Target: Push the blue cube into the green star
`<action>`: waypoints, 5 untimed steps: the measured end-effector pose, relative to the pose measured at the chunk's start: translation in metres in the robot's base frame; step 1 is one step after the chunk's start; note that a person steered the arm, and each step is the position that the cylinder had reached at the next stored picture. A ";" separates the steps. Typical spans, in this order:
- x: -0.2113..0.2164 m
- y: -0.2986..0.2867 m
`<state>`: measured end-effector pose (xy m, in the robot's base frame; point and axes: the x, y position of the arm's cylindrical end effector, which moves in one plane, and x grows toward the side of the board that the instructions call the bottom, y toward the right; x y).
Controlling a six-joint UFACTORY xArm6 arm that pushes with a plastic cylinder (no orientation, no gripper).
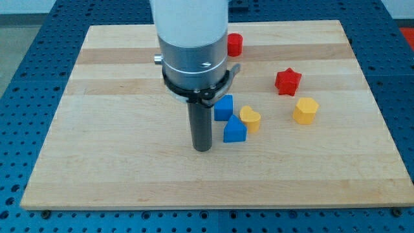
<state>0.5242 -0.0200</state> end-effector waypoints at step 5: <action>-0.034 0.034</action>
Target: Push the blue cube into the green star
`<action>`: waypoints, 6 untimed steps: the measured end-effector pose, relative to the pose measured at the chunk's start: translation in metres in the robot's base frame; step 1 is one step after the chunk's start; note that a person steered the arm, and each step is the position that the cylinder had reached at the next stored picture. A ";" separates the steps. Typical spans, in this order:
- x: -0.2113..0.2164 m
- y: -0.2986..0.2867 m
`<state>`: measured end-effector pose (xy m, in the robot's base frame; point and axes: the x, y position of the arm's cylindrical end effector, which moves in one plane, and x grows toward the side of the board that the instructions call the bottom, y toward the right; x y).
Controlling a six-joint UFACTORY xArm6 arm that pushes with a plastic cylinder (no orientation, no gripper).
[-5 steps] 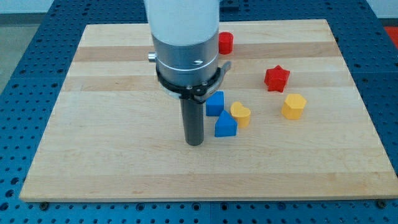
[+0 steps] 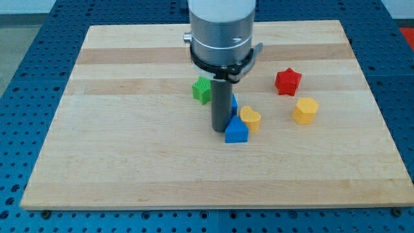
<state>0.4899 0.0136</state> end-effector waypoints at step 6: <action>-0.058 0.024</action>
